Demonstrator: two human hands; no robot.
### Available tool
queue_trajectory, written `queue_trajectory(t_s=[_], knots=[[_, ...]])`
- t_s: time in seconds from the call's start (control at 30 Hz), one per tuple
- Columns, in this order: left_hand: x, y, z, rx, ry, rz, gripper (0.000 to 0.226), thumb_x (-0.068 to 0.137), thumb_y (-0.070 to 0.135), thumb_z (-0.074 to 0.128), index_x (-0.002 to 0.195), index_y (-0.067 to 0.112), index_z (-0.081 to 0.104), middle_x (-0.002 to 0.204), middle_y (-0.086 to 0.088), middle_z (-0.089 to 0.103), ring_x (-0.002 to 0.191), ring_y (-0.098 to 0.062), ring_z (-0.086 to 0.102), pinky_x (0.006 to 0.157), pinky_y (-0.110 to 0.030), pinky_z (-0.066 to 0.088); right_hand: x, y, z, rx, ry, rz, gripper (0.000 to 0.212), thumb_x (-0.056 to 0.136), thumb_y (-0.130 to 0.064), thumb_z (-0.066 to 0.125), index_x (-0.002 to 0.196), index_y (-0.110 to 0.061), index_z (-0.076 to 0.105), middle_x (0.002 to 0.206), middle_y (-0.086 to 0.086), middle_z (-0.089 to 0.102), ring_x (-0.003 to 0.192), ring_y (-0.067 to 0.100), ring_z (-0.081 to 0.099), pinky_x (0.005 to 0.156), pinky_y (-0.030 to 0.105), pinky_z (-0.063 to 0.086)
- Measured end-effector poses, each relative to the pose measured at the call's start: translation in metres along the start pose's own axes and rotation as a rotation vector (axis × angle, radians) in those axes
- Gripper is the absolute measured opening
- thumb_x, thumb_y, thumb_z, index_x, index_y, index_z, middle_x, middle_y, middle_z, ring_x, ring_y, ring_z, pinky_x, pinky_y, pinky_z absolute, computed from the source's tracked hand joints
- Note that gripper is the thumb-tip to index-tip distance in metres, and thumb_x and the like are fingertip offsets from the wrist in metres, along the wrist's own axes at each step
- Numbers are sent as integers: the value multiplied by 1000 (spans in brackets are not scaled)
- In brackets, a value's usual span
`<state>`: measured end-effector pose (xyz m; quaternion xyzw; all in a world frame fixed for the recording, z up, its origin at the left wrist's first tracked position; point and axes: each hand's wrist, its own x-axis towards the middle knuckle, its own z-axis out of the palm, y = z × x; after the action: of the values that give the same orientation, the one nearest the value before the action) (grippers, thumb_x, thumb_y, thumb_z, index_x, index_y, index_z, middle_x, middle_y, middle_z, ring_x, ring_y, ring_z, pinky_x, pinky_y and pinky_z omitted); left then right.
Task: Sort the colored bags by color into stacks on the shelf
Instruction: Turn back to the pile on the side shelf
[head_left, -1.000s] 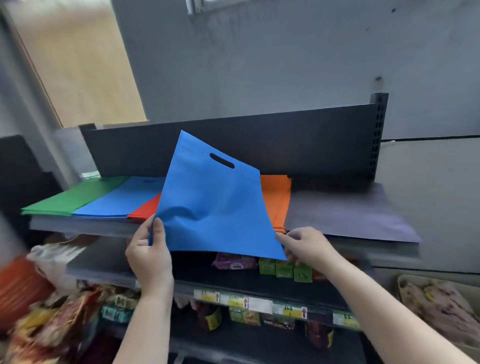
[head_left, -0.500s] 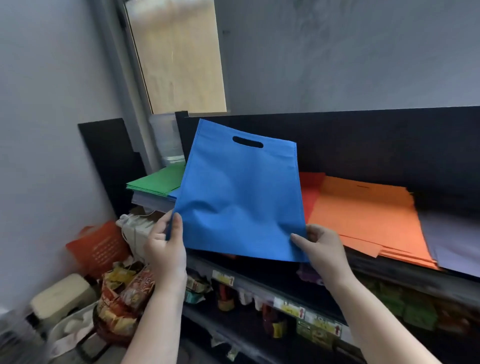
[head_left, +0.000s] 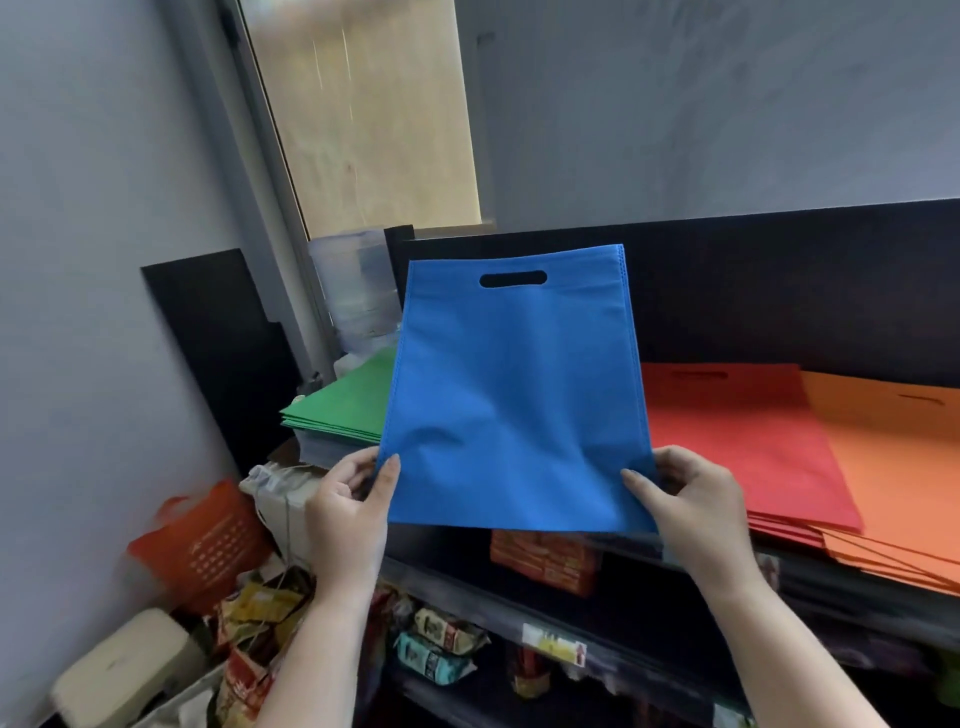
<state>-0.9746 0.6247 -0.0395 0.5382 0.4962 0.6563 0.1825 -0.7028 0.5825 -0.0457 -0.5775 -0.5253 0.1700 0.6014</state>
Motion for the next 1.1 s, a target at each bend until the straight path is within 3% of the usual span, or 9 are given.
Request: queue_trajectory(t_s=[0.2,0.33,0.43,0.57,0.67,0.8,0.9,1.1], knots=[[58,-32,29,217,-21,138,7,85,19,68,90,24,65,77,25,60,74,6,60,55,-13,46,41,17,34,-237,20,-89,18,76,-11,77,66,-15,62,61,-6,63,58,8,56,56,22,40],[89,-51,56,320,-56,174,7,85,18,69,92,16,68,74,23,57,69,13,54,51,-6,40,69,29,50,-351,-20,-66,19,78,-16,75,68,-12,59,62,-2,62,62,17,57,60,31,43],[110,-68,72,393,-136,144,15,86,17,68,98,8,70,75,13,59,70,4,55,55,-9,37,83,37,61,-454,-38,-29,23,81,-23,71,69,-13,55,63,-4,57,62,16,53,56,33,40],[123,-87,89,555,-286,63,24,89,26,64,106,10,68,90,-1,65,81,-19,59,64,-28,44,92,44,70,-711,-88,84,36,89,-42,58,67,-19,43,63,-7,46,67,23,47,52,34,28],[128,-98,96,713,-395,44,33,90,34,61,117,14,64,104,-5,66,89,-19,57,66,-27,41,92,51,74,-924,-84,151,45,90,-49,51,62,-19,33,61,-7,39,68,24,41,50,33,22],[139,-112,94,779,-495,61,37,89,40,61,116,16,62,88,6,54,86,-14,51,67,-27,40,86,56,78,-1018,-51,201,47,87,-54,50,62,-17,37,62,-7,44,65,22,44,46,30,20],[149,-119,91,776,-598,100,37,88,41,62,116,19,59,89,9,50,93,-13,50,73,-27,43,84,53,81,-1108,-38,231,52,85,-63,48,62,-17,40,62,-8,45,65,21,46,46,29,22],[162,-123,101,736,-726,315,36,91,41,55,121,21,55,112,8,56,107,-11,49,86,-26,42,81,41,87,-1197,55,244,50,81,-67,51,67,-21,39,67,-9,43,74,22,55,51,31,24]])
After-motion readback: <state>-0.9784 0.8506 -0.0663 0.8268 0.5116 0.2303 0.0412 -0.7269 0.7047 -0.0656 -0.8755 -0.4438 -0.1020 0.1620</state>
